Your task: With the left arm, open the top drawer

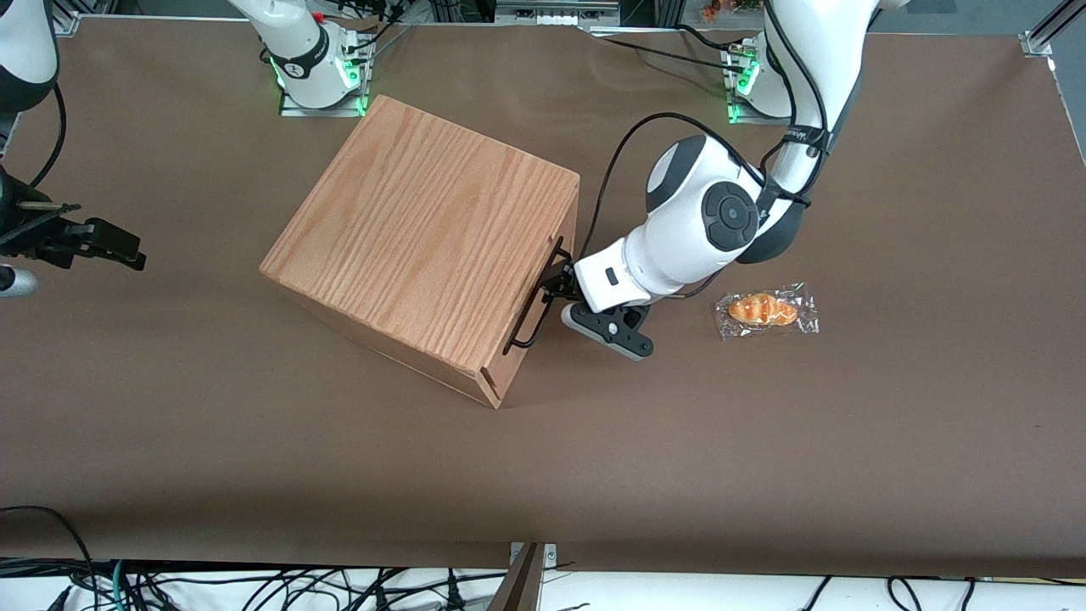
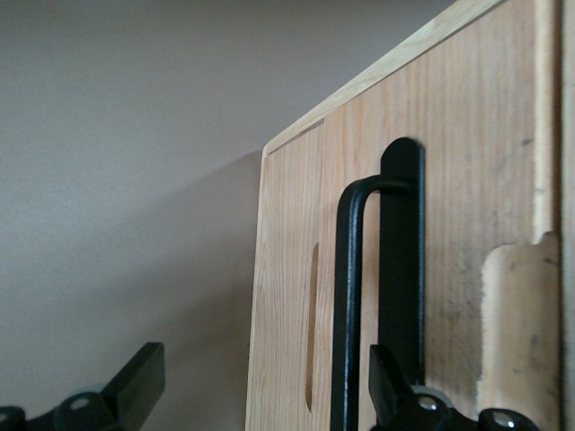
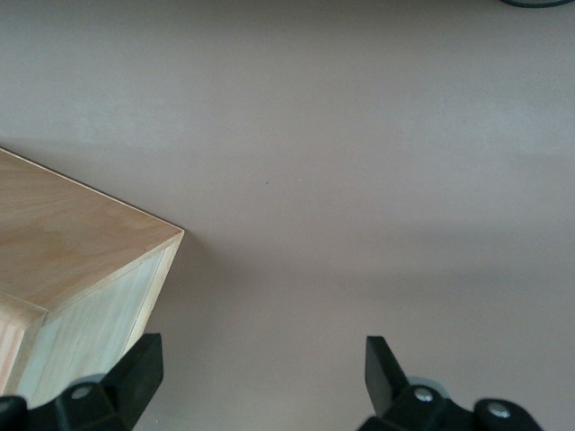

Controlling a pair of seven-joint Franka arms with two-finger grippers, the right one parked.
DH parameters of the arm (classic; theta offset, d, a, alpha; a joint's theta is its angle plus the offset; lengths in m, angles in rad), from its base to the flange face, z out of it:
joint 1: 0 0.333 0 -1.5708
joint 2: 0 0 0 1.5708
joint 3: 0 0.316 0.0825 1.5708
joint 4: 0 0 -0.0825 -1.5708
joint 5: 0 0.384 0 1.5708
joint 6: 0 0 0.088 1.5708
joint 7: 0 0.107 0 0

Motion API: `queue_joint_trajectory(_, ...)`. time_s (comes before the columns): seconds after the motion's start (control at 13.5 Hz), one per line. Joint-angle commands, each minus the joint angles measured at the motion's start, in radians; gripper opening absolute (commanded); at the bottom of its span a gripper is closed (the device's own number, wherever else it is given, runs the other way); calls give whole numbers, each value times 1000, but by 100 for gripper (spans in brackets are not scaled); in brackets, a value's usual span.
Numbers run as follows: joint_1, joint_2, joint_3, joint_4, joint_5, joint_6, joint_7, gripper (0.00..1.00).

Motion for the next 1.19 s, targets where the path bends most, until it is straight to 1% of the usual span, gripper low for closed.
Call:
queue_joint_trajectory(0.0, -16, 19, 13, 14, 5, 6, 6, 100)
queue_joint_trajectory(0.15, -18, 28, 12, 16, 66, 6, 5, 100)
queue_joint_trajectory(0.52, -12, 34, 12, 14, 187, 0, 5, 100)
queue_joint_trajectory(0.74, 4, 34, 20, 16, 198, -2, 8, 100)
queue_joint_trajectory(0.89, 34, 34, 21, 16, 204, -7, 8, 100)
queue_joint_trajectory(1.04, 66, 31, 20, 16, 253, -10, 25, 100)
queue_joint_trajectory(1.11, 80, 29, 20, 16, 253, -16, 23, 100)
